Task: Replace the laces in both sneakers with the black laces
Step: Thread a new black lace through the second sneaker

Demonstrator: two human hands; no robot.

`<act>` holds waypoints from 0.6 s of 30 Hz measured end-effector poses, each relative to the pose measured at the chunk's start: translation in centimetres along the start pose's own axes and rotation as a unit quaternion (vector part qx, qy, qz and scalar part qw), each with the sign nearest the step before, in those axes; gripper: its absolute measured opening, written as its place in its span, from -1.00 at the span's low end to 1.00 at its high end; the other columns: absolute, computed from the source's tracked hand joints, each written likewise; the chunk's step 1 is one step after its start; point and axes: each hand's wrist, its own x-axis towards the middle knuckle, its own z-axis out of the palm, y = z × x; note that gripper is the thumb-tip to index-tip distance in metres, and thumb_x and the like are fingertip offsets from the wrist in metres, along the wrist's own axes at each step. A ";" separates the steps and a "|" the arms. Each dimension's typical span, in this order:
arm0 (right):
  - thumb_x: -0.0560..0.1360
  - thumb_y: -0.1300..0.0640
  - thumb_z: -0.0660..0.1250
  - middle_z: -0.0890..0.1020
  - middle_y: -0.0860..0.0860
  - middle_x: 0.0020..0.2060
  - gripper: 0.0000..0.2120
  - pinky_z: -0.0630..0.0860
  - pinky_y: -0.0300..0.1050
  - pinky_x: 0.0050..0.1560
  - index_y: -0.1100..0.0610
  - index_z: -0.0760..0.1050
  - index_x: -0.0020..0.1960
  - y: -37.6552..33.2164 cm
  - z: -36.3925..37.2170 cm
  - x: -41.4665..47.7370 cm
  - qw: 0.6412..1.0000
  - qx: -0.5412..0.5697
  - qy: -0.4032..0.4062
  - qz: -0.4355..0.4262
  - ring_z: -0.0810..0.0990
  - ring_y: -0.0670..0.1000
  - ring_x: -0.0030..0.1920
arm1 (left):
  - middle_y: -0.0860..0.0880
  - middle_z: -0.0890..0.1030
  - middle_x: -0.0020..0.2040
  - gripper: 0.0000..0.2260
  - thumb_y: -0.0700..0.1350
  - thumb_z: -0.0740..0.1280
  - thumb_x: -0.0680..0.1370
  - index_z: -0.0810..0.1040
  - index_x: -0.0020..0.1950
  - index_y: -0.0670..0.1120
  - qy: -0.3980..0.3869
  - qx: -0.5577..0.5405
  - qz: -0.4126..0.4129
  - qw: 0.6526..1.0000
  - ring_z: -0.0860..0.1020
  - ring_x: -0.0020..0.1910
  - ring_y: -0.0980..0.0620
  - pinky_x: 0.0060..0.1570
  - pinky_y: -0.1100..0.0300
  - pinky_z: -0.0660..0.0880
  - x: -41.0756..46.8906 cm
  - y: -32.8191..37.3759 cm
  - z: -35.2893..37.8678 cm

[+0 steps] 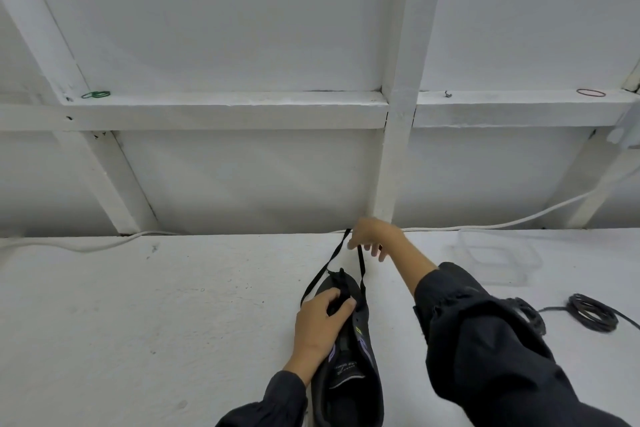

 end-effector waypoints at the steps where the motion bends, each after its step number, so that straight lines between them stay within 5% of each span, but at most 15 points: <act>1: 0.57 0.03 0.32 0.51 0.20 0.21 -0.54 0.55 0.05 -0.04 0.25 0.37 0.37 0.1 1.1 0.3 1.000 0.008 0.014 -0.011 0.57 0.20 0.10 | 0.09 0.38 -0.44 -0.63 0.04 0.38 0.53 0.27 -0.39 0.09 0.002 0.000 0.001 1.000 0.34 -0.40 0.15 -0.36 0.33 0.27 0.0 0.0 0.0; 6: 0.58 -0.08 0.22 0.39 0.17 0.40 -0.53 0.38 0.08 0.32 0.09 0.36 0.44 0.8 5.6 2.9 0.989 -0.065 0.108 -0.074 0.33 0.21 0.40 | -0.02 0.45 -0.37 -0.66 0.17 0.34 0.49 0.38 -0.32 -0.02 -0.002 -0.011 -0.001 1.000 0.37 -0.37 0.15 -0.31 0.28 0.30 0.0 -0.4 0.1; 10: 0.62 0.14 0.18 0.43 0.06 0.40 -0.62 0.28 0.02 0.43 0.04 0.43 0.43 0.4 5.5 3.2 0.978 0.040 0.036 -0.203 0.35 0.11 0.42 | -0.03 0.52 -0.31 -0.67 0.17 0.34 0.49 0.47 -0.23 -0.08 -0.004 -0.015 -0.005 1.000 0.42 -0.33 0.15 -0.26 0.25 0.35 0.1 -0.5 0.2; 12: 0.58 0.20 0.25 0.54 0.04 0.29 -0.65 0.38 -0.07 0.33 0.10 0.50 0.36 0.2 4.9 2.3 0.964 0.124 0.058 -0.229 0.48 0.06 0.31 | 0.03 0.49 -0.35 -0.72 0.09 0.37 0.53 0.45 -0.26 -0.06 -0.010 -0.021 -0.009 1.000 0.41 -0.33 0.16 -0.26 0.27 0.34 0.1 -0.4 0.0; 15: 0.56 0.06 0.33 0.63 0.05 -0.04 -0.77 0.47 -0.14 -0.08 0.19 0.63 0.08 0.2 3.7 0.0 0.959 0.175 0.111 -0.194 0.58 0.04 -0.07 | 0.06 0.45 -0.37 -0.69 0.09 0.37 0.53 0.41 -0.31 -0.02 -0.024 -0.049 -0.013 0.998 0.39 -0.35 0.19 -0.25 0.26 0.33 0.1 -0.4 -0.3; 18: 0.54 -0.22 0.27 0.66 0.04 -0.22 -0.52 0.47 -0.17 -0.28 0.21 0.64 -0.13 1.4 2.9 -4.0 0.981 0.137 0.029 -0.133 0.59 -0.01 -0.33 | 0.01 0.58 -0.28 -0.68 0.22 0.34 0.46 0.53 -0.22 -0.04 -0.030 -0.085 -0.007 0.996 0.51 -0.26 0.15 -0.18 0.19 0.43 -0.1 -0.2 -0.4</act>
